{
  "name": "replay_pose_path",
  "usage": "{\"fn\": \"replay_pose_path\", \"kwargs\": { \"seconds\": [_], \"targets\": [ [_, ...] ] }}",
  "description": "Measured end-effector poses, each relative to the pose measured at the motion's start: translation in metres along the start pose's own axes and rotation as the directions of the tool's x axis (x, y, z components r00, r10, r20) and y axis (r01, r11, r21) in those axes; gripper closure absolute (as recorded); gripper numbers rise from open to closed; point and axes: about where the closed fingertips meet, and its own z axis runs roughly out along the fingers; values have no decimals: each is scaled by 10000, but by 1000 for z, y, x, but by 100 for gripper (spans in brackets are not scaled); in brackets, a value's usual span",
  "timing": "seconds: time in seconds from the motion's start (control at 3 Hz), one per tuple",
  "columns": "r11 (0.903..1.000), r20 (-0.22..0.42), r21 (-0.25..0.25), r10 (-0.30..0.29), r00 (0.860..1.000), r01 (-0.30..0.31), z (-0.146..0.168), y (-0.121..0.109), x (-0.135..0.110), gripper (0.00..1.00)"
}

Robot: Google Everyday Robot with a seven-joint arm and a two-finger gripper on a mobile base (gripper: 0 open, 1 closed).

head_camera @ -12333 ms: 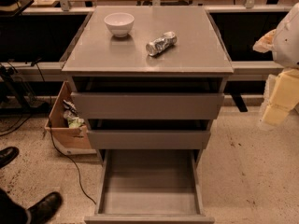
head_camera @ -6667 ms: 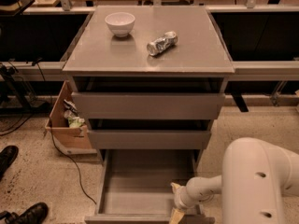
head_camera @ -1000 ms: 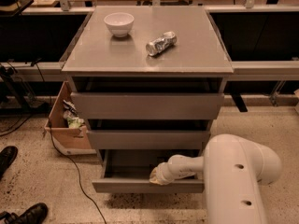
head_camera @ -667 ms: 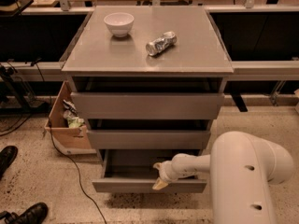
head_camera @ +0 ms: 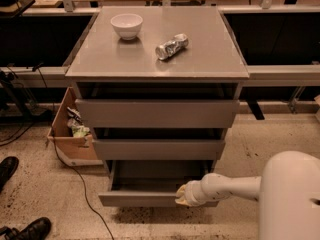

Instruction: Close bottom drawer

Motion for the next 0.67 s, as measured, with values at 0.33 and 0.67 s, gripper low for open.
{"fn": "replay_pose_path", "kwargs": {
  "seconds": [0.33, 0.67],
  "targets": [
    [9994, 388, 44, 345, 9987, -347, -9, 29, 30, 100],
    [9991, 472, -100, 420, 9980, -416, -4, 31, 33, 100]
  ]
}}
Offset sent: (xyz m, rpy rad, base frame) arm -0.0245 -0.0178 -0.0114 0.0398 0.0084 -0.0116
